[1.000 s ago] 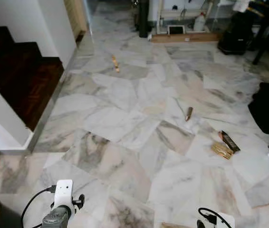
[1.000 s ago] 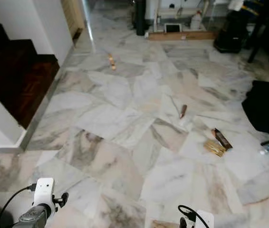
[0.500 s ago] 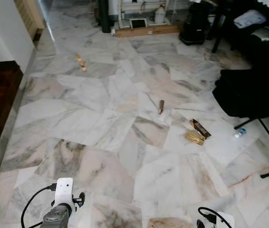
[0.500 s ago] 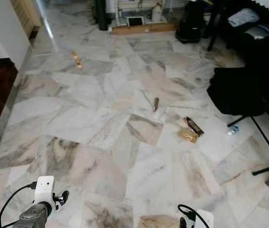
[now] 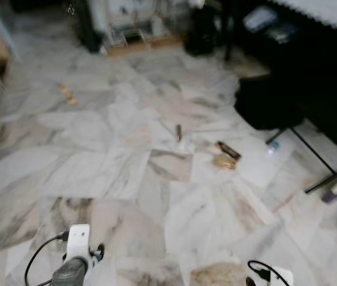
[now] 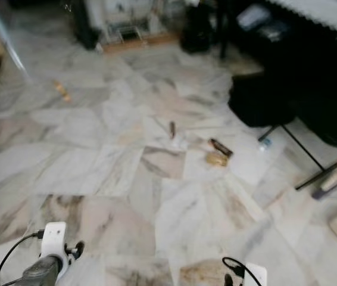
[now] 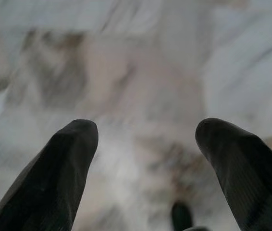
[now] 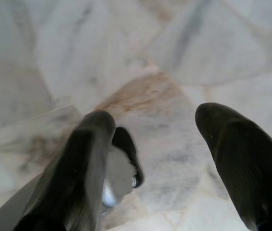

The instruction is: Sweep floor

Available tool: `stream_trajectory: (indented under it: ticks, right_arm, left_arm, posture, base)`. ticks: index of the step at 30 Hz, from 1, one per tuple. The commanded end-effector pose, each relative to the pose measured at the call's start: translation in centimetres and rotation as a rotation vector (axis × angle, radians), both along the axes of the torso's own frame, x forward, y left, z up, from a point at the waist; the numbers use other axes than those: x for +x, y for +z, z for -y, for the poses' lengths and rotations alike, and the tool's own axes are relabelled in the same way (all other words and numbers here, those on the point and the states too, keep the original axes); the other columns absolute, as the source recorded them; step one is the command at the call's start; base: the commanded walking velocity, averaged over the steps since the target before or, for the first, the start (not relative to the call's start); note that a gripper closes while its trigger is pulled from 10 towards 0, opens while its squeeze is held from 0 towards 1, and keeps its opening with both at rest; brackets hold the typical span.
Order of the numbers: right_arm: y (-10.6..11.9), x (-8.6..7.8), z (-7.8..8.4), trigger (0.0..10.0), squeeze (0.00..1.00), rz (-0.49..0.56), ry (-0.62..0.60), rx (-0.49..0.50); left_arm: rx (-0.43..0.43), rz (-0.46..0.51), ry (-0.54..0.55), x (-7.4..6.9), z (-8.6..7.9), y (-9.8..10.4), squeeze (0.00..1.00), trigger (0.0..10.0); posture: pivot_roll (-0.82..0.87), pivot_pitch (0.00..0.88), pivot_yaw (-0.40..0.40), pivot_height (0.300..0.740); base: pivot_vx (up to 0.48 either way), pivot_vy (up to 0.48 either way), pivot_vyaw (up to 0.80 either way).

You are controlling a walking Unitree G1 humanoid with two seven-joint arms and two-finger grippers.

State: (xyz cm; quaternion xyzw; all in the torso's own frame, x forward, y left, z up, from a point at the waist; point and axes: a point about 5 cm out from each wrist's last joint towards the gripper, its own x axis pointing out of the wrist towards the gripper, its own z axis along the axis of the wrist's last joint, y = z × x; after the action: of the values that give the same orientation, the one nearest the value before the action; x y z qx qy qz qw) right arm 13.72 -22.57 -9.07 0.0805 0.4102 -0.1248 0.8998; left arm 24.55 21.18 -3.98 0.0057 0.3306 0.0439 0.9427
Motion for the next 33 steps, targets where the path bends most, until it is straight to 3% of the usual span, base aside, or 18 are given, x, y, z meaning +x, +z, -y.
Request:
stream_trajectory:
  ticks: [1,33]
  right_arm:
    - [-0.05,0.13,-0.46,10.0,0.00,0.002,0.006,0.011]
    - [-0.04,0.22,-0.47,10.0,0.00,0.000,-0.001,0.012]
  left_arm:
    - [0.007,-0.046,0.025,-1.32,-0.90,-0.77,0.00,10.0]
    - [0.003,-0.039,0.024,-1.18,-0.97,-0.65,0.00,10.0]
  posture:
    - [-0.01,0.080,0.040,0.740]
    - [-0.01,0.073,0.044,0.740]
  base:
    - [0.000,0.000,-0.79]
    - [0.000,0.000,-0.79]
